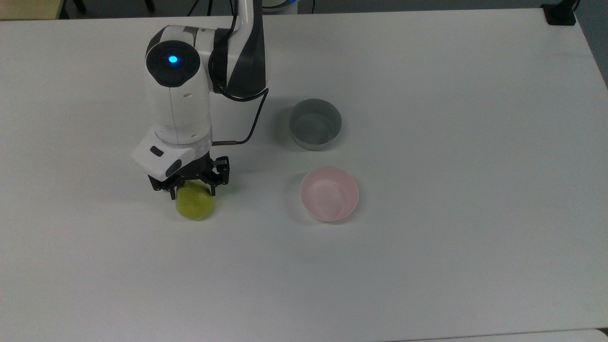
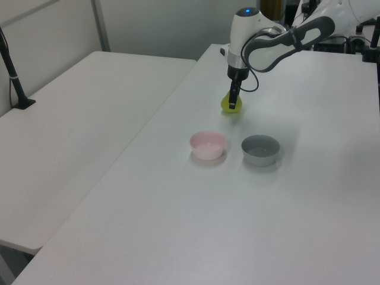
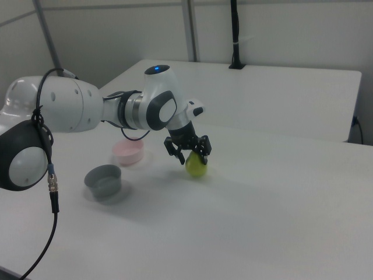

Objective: Pick up a pear from the bowl
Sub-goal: 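Lower the pear onto the table beside the bowls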

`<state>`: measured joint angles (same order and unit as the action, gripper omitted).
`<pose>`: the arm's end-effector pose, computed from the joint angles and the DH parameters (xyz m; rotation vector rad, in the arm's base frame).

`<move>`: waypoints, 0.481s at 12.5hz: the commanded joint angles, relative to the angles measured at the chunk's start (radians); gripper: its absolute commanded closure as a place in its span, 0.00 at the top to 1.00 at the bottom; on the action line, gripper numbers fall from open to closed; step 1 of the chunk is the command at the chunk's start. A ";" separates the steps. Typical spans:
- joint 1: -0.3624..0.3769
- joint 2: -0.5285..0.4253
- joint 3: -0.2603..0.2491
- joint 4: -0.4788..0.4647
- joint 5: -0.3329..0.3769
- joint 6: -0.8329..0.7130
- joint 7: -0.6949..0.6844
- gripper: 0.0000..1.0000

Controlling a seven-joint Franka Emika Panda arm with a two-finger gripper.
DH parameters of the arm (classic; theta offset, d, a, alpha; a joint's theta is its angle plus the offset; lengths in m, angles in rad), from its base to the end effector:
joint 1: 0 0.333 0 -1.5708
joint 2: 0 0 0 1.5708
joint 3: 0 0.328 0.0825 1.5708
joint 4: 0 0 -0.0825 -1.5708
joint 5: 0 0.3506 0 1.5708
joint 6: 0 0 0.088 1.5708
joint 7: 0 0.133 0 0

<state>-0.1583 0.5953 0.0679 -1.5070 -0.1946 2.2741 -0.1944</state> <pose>0.7016 -0.0807 0.3369 2.9722 0.3014 0.2316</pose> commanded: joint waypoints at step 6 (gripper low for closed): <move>0.000 -0.060 -0.005 -0.009 -0.005 0.005 -0.011 1.00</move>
<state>-0.1584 0.5930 0.0679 -1.5006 -0.1975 2.2741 -0.1944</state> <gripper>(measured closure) 0.000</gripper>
